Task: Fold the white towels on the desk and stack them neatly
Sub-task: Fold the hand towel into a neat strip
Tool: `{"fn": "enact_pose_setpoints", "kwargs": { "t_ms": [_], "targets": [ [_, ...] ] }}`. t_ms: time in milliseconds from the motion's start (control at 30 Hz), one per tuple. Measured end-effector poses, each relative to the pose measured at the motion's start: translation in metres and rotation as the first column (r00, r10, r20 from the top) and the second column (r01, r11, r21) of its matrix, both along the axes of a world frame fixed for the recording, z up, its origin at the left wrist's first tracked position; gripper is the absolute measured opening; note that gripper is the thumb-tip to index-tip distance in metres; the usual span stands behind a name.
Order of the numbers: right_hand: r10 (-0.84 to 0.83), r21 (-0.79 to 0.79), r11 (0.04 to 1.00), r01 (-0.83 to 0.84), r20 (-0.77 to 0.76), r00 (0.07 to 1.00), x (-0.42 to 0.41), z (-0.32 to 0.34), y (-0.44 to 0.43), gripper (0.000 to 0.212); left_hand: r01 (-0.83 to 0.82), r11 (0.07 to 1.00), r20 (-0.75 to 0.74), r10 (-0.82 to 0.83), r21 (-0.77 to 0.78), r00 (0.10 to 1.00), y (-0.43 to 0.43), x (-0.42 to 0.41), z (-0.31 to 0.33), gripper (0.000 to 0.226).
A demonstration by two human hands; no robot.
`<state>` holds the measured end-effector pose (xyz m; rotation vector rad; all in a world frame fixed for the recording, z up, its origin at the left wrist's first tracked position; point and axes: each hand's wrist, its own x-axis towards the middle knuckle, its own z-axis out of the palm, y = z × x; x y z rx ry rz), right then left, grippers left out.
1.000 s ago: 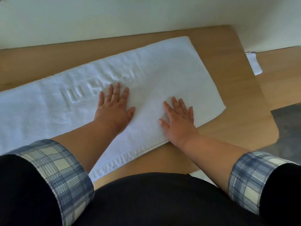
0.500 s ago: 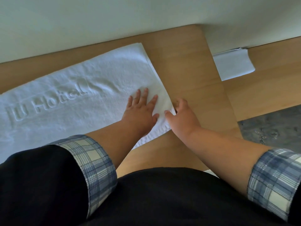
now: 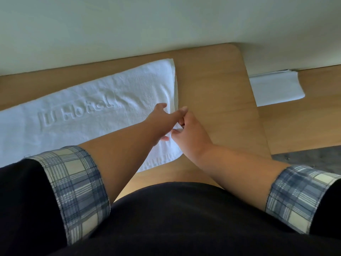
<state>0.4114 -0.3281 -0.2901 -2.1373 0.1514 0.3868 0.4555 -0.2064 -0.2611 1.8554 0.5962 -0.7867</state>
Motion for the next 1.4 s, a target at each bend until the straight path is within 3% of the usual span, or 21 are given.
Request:
{"fn": "enact_pose_setpoints", "kwargs": {
  "t_ms": [100,167,233,267,333,400,433,500,567,667,767,867,967,1067,1200,1400],
  "targets": [
    [0.056,0.022,0.998,-0.057,0.046,0.997,-0.003,0.008,0.007,0.038,-0.023,0.998,0.001,0.023,0.061,1.0,0.009,0.004,0.01,0.067],
    [0.057,0.161,0.986,-0.051,-0.034,0.998,-0.004,0.018,0.01,0.028,0.042,0.988,0.026,-0.046,0.149,0.999,0.019,0.001,0.016,0.04],
    [-0.064,0.309,0.946,0.1,-0.126,0.99,0.002,0.029,0.018,0.013,0.127,0.962,0.087,-0.152,0.243,0.985,0.027,-0.003,0.021,0.027],
    [-0.154,0.304,0.933,0.191,-0.14,0.978,0.011,0.033,0.023,0.015,0.158,0.947,0.117,-0.197,0.279,0.973,0.03,-0.006,0.024,0.024],
    [-0.275,0.186,0.935,0.301,-0.154,0.949,0.039,0.038,0.032,0.043,0.211,0.921,0.156,-0.273,0.328,0.949,0.031,-0.014,0.03,0.022],
    [-0.295,0.09,0.939,0.332,-0.283,0.913,0.069,0.045,0.045,0.084,0.233,0.914,0.169,-0.3,0.333,0.939,0.032,-0.023,0.036,0.023],
    [-0.28,0.071,0.943,0.325,-0.36,0.89,0.083,0.047,0.053,0.091,0.233,0.919,0.17,-0.297,0.319,0.94,0.033,-0.029,0.039,0.024],
    [-0.24,0.077,0.95,0.304,-0.446,0.863,0.108,0.046,0.064,0.068,0.223,0.932,0.164,-0.277,0.286,0.947,0.035,-0.04,0.045,0.03],
    [-0.274,0.07,0.942,0.329,-0.407,0.871,0.13,0.045,0.077,0.036,0.218,0.941,0.149,-0.262,0.259,0.953,0.043,-0.048,0.055,0.037],
    [-0.33,0.034,0.932,0.362,-0.337,0.882,0.139,0.052,0.108,0.021,0.183,0.944,0.18,-0.237,0.274,0.955,0.069,-0.058,0.064,0.048],
    [-0.288,0.121,0.945,0.304,-0.134,0.948,0.125,0.063,0.148,0.006,0.067,0.966,0.241,-0.129,0.248,0.962,0.104,-0.076,0.069,0.055],
    [-0.21,0.174,0.966,0.193,0.085,0.974,0.107,0.075,0.189,0.006,-0.003,0.98,0.282,-0.055,0.201,0.958,0.138,-0.1,0.072,0.068],
    [-0.19,0.189,0.97,0.154,0.188,0.964,0.087,0.087,0.235,0.017,-0.042,0.986,0.34,-0.016,0.162,0.94,0.181,-0.126,0.079,0.081],
    [-0.218,0.253,0.954,0.158,0.23,0.948,0.065,0.099,0.286,0.021,0.089,0.989,0.474,-0.134,0.115,0.87,0.226,-0.157,0.087,0.094],
    [-0.182,0.265,0.959,0.1,0.307,0.934,0.036,0.115,0.361,0.024,0.083,0.996,0.533,-0.079,0.017,0.843,0.294,-0.19,0.093,0.077],
    [-0.139,0.278,0.96,0.041,0.342,0.929,0.011,0.118,0.475,0.022,-0.024,0.999,0.542,-0.004,0.045,0.841,0.406,-0.216,0.092,0.062]
  ]
}}
